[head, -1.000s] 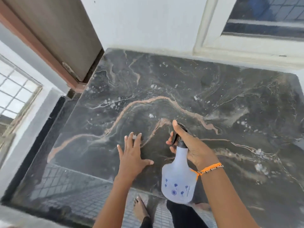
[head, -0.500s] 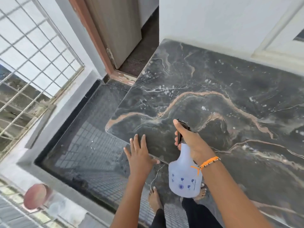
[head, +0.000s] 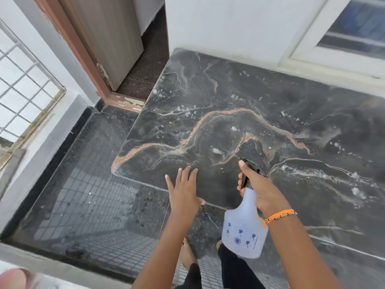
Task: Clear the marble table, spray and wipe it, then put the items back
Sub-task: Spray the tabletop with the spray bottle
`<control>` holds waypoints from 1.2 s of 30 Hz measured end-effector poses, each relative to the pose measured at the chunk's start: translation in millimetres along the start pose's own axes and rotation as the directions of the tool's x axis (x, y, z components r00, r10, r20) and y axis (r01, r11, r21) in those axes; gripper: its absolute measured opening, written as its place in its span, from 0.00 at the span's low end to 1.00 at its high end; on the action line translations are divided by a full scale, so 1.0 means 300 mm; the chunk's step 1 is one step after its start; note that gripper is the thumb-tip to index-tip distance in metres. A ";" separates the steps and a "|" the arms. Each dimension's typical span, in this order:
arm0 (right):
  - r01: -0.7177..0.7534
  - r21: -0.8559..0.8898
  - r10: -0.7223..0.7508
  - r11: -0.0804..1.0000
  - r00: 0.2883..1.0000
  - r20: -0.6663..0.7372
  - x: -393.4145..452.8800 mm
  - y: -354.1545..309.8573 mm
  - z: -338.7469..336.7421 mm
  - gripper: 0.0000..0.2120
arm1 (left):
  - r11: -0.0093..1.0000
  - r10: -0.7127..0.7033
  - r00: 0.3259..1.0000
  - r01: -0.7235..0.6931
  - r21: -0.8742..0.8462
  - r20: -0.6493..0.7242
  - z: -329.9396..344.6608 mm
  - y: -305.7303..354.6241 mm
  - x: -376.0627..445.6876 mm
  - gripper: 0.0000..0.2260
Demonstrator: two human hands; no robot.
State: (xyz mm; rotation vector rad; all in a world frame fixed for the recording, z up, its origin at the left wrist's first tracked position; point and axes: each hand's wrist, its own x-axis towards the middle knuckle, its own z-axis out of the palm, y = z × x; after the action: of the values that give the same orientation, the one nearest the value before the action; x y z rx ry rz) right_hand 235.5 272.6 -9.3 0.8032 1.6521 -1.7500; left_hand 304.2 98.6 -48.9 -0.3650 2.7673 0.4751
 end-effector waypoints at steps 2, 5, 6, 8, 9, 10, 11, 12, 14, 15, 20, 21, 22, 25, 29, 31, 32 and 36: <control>-0.020 0.032 0.021 0.999 0.999 -0.024 -0.009 0.015 -0.018 0.17 | 1.000 0.003 1.000 -0.003 0.029 0.009 -0.003 0.006 0.000 0.40; -0.045 0.100 0.044 0.994 0.999 0.015 -0.030 0.035 -0.064 0.16 | 0.999 0.011 1.000 -0.013 0.052 0.023 -0.005 0.027 0.007 0.40; -0.050 0.158 0.044 0.986 0.998 0.037 -0.037 0.039 -0.082 0.14 | 0.999 0.029 0.999 -0.030 0.041 0.027 -0.002 0.037 0.006 0.41; -0.063 0.262 0.046 0.963 0.996 0.070 -0.053 0.052 -0.129 0.12 | 0.994 0.112 0.993 -0.112 0.015 0.041 0.012 0.074 -0.001 0.42; -0.069 0.270 0.050 0.960 0.996 0.077 -0.060 0.056 -0.155 0.12 | 0.985 0.169 0.984 -0.170 0.013 0.053 0.023 0.101 -0.004 0.42; -0.072 0.268 0.055 0.961 0.996 0.070 -0.069 0.057 -0.181 0.13 | 0.974 0.226 0.971 -0.227 0.017 0.074 0.037 0.134 -0.007 0.43; -0.061 0.268 0.050 0.962 0.998 0.048 -0.075 0.056 -0.213 0.13 | 0.960 0.274 0.956 -0.278 0.022 0.103 0.052 0.174 -0.008 0.43; -0.046 0.275 0.042 0.960 0.999 0.020 -0.082 0.051 -0.246 0.13 | 0.949 0.308 0.942 -0.314 0.029 0.135 0.067 0.212 -0.009 0.44; -0.023 0.289 0.035 0.957 0.999 -0.036 -0.088 0.043 -0.305 0.16 | 0.941 0.318 0.930 -0.333 0.057 0.183 0.090 0.269 -0.009 0.45; -0.008 0.283 0.027 0.959 0.998 -0.061 -0.090 0.044 -0.334 0.18 | 0.943 0.304 0.933 -0.324 0.080 0.193 0.098 0.289 -0.011 0.45; 0.029 0.263 0.023 0.964 0.981 -0.191 -0.083 0.063 -0.454 0.21 | 0.965 0.226 0.961 -0.243 0.096 0.163 0.105 0.320 -0.017 0.47; 0.021 0.280 0.031 0.960 0.983 -0.180 -0.083 0.065 -0.474 0.20 | 0.969 0.209 0.964 -0.227 0.101 0.162 0.103 0.328 -0.019 0.48; 0.014 0.292 0.034 0.956 0.987 -0.160 -0.090 0.065 -0.507 0.20 | 0.972 0.191 0.967 -0.210 0.107 0.170 0.105 0.354 -0.029 0.48; 0.014 0.313 0.018 0.950 0.995 -0.099 -0.113 0.071 -0.597 0.18 | 0.963 0.219 0.956 -0.244 0.116 0.194 0.130 0.454 -0.059 0.49; 0.047 0.423 0.008 0.905 0.992 -0.127 -0.152 0.082 -0.765 0.16 | 0.895 0.410 0.887 -0.437 0.094 0.212 0.209 0.653 -0.093 0.49; 0.082 0.438 -0.006 0.895 0.985 -0.173 -0.172 0.083 -0.866 0.16 | 0.851 0.488 0.837 -0.520 0.078 0.249 0.255 0.769 -0.109 0.48; 0.094 0.436 -0.008 0.895 0.981 -0.195 -0.182 0.082 -0.918 0.16 | 0.830 0.521 0.811 -0.554 0.067 0.265 0.276 0.829 -0.114 0.48; 0.108 0.402 -0.002 0.909 0.967 -0.254 -0.187 0.065 -1.097 0.14 | 0.770 0.593 0.744 -0.636 0.054 0.310 0.345 1.047 -0.122 0.48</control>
State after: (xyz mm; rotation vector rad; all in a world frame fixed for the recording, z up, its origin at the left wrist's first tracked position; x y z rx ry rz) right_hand 295.6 601.1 6.7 1.2218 1.4803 -2.1526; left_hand 271.1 429.6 -41.1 0.6467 2.5605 0.4044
